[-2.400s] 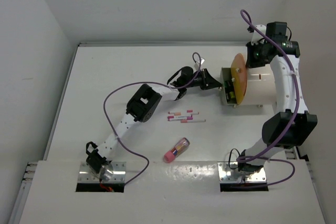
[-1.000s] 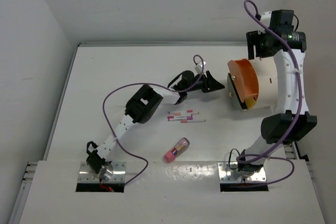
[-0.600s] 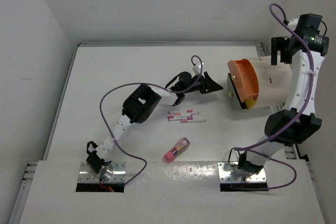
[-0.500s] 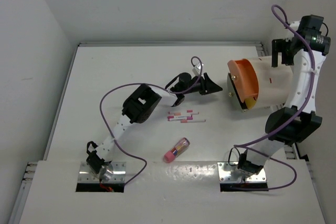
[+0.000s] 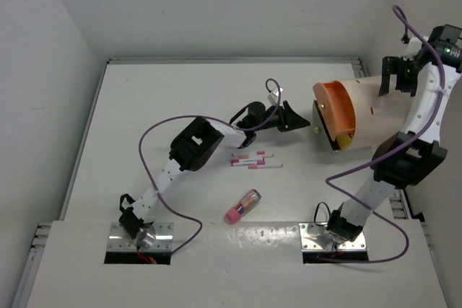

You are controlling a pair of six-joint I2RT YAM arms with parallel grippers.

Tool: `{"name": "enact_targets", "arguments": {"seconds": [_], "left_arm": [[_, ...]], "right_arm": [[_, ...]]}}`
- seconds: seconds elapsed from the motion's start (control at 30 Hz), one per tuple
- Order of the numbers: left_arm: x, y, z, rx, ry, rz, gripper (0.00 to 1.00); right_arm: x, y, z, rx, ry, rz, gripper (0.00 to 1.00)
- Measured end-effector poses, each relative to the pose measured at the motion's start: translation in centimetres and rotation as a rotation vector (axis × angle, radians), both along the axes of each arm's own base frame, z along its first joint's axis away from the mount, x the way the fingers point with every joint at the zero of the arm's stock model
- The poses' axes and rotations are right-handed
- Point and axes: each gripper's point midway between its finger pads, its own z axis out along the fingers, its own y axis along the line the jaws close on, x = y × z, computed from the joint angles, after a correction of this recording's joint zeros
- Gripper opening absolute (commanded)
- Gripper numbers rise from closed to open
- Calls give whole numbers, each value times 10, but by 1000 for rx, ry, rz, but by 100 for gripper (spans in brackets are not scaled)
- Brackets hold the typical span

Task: Sort the stationery into containers
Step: Open the drawer in the storage box.

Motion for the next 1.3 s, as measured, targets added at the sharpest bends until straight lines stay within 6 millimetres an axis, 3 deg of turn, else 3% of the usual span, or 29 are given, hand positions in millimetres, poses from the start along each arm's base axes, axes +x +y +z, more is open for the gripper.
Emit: {"name": "enact_targets", "arguments": {"seconds": [0.13,0.33,0.47,0.8,1.03,1.3], "left_arm": [[0,0,3,-15,9,0,51],[7,-10,8,-50,14,-2,31],[9,-18,1,-53,31,-4,29],[8,-26,-28,-1,102,8,28],[12,-35,-25,-10,95,13,29],[10,-45,-20,-20,86,14,30]], "right_arm": [[0,-2,-3,44,-13,6,87],[2,5,-6,99,-24,33,59],[4,11,-9,133,-27,45,45],[2,21,-10,197,-18,47,28],[1,25,-11,219,-17,47,19],[-7,38,-12,248,-12,60,16]]}}
